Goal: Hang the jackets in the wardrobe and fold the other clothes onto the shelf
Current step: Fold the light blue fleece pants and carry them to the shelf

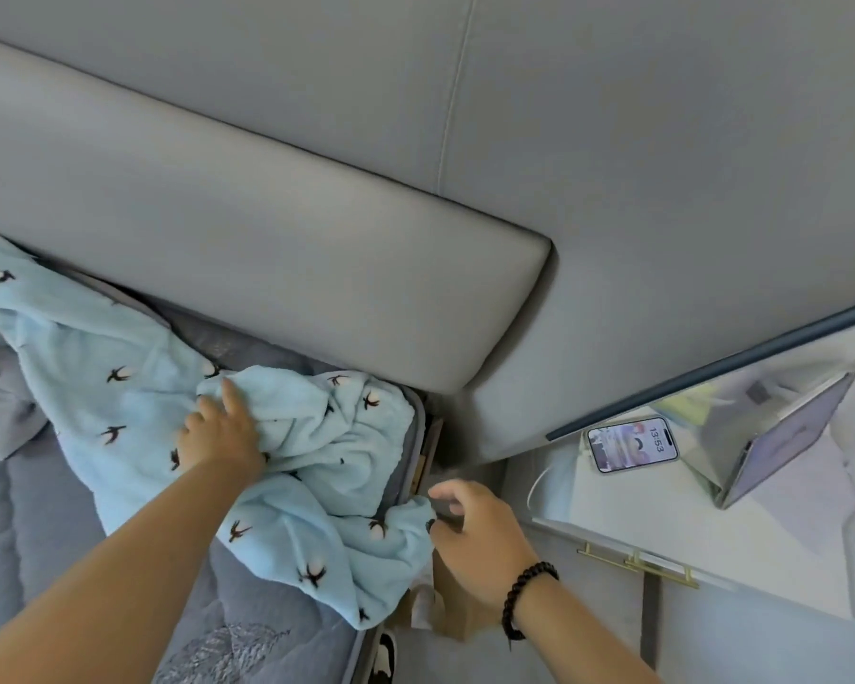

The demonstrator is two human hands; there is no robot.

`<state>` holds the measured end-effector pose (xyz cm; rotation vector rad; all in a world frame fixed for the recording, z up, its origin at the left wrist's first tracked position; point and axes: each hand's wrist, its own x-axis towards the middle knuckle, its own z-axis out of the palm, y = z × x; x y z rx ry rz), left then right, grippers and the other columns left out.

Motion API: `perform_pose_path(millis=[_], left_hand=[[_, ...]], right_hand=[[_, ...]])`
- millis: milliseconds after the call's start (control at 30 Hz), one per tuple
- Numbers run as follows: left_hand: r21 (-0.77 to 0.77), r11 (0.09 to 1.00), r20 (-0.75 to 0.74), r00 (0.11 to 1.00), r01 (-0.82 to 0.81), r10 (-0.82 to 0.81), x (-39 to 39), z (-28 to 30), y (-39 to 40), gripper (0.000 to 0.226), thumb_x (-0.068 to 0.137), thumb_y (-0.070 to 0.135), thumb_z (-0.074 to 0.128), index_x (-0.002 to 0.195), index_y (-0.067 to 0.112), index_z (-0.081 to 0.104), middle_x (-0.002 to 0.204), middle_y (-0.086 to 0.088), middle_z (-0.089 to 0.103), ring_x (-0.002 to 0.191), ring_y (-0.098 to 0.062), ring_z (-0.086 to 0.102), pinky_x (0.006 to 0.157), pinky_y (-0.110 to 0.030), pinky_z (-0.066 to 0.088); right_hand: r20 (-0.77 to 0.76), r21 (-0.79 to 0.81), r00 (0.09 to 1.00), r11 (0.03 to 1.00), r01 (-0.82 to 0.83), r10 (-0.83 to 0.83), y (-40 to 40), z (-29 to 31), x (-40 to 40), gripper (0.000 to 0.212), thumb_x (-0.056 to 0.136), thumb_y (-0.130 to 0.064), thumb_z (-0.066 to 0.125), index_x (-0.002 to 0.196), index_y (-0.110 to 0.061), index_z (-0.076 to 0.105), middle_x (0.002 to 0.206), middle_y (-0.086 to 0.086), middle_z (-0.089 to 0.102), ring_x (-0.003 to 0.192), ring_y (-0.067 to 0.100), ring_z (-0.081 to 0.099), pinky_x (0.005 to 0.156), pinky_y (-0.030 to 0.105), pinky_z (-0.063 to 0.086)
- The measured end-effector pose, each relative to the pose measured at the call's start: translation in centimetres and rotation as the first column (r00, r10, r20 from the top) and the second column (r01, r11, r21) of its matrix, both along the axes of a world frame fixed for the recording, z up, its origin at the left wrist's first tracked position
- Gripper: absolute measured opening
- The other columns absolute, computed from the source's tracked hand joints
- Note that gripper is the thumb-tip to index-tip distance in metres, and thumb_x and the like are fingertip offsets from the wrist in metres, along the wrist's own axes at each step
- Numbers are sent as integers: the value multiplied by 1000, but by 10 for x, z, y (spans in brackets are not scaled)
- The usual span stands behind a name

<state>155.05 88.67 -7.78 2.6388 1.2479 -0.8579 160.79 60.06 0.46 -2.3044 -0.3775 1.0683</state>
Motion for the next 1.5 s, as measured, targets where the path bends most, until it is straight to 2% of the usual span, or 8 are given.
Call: perform_pose_path(millis=[167, 333, 500, 633, 900, 1000, 1100, 1500], left_hand=[[-176, 975, 233, 957, -135, 175, -26, 2, 2, 42, 89, 24, 55, 126, 6, 43, 112, -19, 60, 101, -38, 57, 77, -39, 45], [-423, 883, 523, 741, -203, 421, -39, 54, -10, 7, 90, 20, 58, 93, 15, 55, 86, -6, 65, 79, -29, 57, 63, -36, 40], [-683, 724, 610, 471, -95, 637, -42, 127, -41, 20, 90, 15, 64, 89, 35, 61, 87, 14, 68, 85, -7, 62, 67, -22, 44], [-856, 514, 484, 271, -49, 832, -55, 184, -65, 25, 84, 13, 72, 100, 32, 68, 95, 13, 73, 95, -11, 65, 80, -33, 52], [-935, 315, 352, 303, 163, 886, -85, 289, -116, 27, 77, 17, 75, 102, 27, 74, 106, -4, 74, 99, -25, 70, 86, -47, 54], [-932, 267, 341, 343, 247, 875, -98, 319, -142, 29, 68, 21, 75, 96, 26, 76, 105, -7, 74, 96, -25, 71, 75, -39, 56], [-911, 252, 366, 359, 326, 859, -114, 344, -170, 30, 67, 16, 81, 96, 24, 76, 107, -9, 73, 96, -27, 71, 71, -37, 57], [-827, 127, 434, 478, 548, 764, -176, 419, -324, 30, 64, 18, 75, 94, 21, 77, 101, -14, 74, 90, -30, 72, 66, -33, 57]], right_hand=[[-55, -25, 998, 1000, -16, 15, 2, 1, -2, 33, 91, -23, 52, 125, -26, 54, 127, -12, 50, 115, 2, 46, 94, 14, 36], [-80, -37, 997, 999, 5, -8, 5, 24, -6, 32, 91, -25, 52, 123, -30, 53, 128, -15, 50, 109, 0, 47, 80, 8, 37], [-95, 13, 990, 995, 103, -101, 10, 62, -4, 30, 93, -26, 51, 124, -29, 53, 126, -12, 53, 106, 0, 49, 78, 7, 35], [-109, 60, 970, 973, 223, -215, 11, 96, -6, 34, 94, -31, 53, 127, -27, 46, 118, -11, 52, 95, 1, 50, 70, 8, 37], [-512, 282, 738, 726, 628, -440, -18, 164, -36, 42, 85, -35, 68, 118, -21, 47, 91, -11, 70, 66, -2, 68, 45, 16, 50], [-679, 351, 626, 578, 736, -385, -43, 187, -48, 54, 72, -45, 74, 121, -29, 56, 108, 0, 72, 94, 22, 71, 69, 43, 59], [-766, 358, 563, 521, 775, -311, -76, 205, -60, 56, 74, -45, 73, 125, -25, 61, 122, 8, 66, 114, 35, 60, 97, 63, 42], [-546, 672, 766, 369, 643, -340, -228, 314, -134, 19, 91, -15, 58, 107, -8, 65, 86, 11, 68, 75, 21, 63, 74, 44, 55]])
